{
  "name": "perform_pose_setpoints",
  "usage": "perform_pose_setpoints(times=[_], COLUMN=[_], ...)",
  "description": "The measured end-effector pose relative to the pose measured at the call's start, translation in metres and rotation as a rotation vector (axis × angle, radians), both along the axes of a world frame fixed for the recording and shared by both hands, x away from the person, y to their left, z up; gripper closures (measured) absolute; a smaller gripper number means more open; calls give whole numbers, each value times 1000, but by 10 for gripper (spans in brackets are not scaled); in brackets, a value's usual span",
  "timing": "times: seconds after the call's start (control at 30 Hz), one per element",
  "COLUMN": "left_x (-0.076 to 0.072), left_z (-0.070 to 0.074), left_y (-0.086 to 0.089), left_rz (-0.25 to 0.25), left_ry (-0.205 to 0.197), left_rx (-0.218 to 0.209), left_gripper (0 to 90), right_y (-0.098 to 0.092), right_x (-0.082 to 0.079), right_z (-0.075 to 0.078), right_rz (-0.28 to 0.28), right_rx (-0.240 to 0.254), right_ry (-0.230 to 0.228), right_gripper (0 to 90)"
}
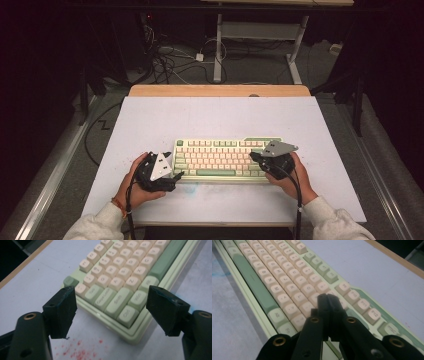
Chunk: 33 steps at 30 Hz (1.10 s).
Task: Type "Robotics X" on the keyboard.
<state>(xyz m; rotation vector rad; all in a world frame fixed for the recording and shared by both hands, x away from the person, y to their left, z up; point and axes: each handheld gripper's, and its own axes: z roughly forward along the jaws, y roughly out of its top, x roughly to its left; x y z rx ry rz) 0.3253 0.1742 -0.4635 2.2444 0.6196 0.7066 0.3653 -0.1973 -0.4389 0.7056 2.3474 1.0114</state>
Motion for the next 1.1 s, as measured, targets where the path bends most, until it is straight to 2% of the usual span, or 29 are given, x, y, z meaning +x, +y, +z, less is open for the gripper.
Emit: perform_pose_setpoints(times=[0.1, 0.17, 0.47, 0.67, 0.83, 0.97, 1.1], left_x=[-7, -11, -26, -27, -26, -25, -25], left_z=[-5, -7, -10, -12, -14, -15, -16], left_y=[9, 14, 30, 28, 27, 25, 25], left_rz=[15, 24, 44, 38, 33, 27, 27], left_ry=[18, 27, 34, 44, 51, 59, 65], left_rx=[-6, 0, -14, -3, 13, 27, 36], left_gripper=[227, 219, 214, 214, 214, 216, 216], right_y=[8, 20, 47, 54, 57, 57, 54], right_x=[4, 9, 26, 32, 35, 33, 32], right_z=[-1, -2, -9, -12, -19, -18, -15], right_rz=[7, 25, 45, 42, 50, 49, 47], right_rx=[1, -10, -40, -62, -105, -97, -70], right_ry=[9, 17, 43, 42, 77, 72, 55], right_gripper=[900, 900, 900, 900, 900, 900, 900])
